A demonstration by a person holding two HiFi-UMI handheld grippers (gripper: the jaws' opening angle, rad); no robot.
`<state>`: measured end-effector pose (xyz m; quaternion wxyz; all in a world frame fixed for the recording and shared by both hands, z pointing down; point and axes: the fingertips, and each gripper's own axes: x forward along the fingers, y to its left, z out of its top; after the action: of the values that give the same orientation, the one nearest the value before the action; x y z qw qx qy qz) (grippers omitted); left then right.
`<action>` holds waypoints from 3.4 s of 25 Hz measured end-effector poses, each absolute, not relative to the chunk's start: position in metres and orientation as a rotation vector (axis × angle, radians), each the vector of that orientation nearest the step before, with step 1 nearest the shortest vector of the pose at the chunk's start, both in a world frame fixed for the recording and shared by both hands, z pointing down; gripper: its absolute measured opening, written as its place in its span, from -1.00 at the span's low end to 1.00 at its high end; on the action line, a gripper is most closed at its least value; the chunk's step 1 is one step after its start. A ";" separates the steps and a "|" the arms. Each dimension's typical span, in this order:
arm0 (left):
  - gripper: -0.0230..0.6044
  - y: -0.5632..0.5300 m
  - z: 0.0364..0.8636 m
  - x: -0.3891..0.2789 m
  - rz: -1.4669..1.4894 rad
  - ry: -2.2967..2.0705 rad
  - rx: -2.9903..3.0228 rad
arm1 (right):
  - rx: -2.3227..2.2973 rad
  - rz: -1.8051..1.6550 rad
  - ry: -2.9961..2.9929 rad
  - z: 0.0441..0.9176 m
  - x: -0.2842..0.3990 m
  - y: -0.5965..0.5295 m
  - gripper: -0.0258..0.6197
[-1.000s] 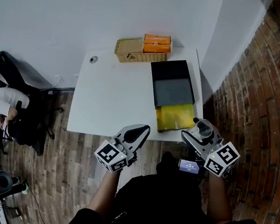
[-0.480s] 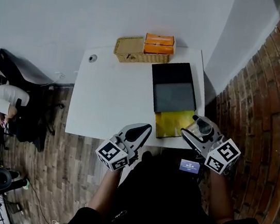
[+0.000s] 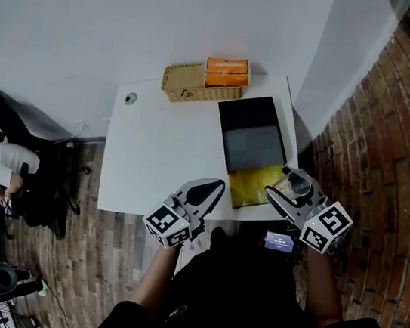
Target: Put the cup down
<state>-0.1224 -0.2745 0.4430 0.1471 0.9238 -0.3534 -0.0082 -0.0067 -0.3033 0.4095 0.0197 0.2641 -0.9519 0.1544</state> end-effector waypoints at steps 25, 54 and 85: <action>-0.90 -0.276 0.442 -0.123 -0.020 -0.979 2.664 | 0.892 0.597 -2.966 0.420 -0.020 -0.314 -0.05; -0.90 -0.280 0.468 -0.122 0.101 -1.067 2.476 | 0.794 0.195 -2.794 0.510 -0.082 -0.576 -0.05; -0.90 -0.264 0.462 -0.121 0.042 -1.145 2.457 | 0.796 0.216 -2.682 0.547 -0.064 -0.560 0.12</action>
<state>-0.1211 -0.2641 0.4617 0.2136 0.8854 -0.4126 0.0152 -0.0643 -0.5597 0.5471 0.1671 0.2796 -0.9424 0.0759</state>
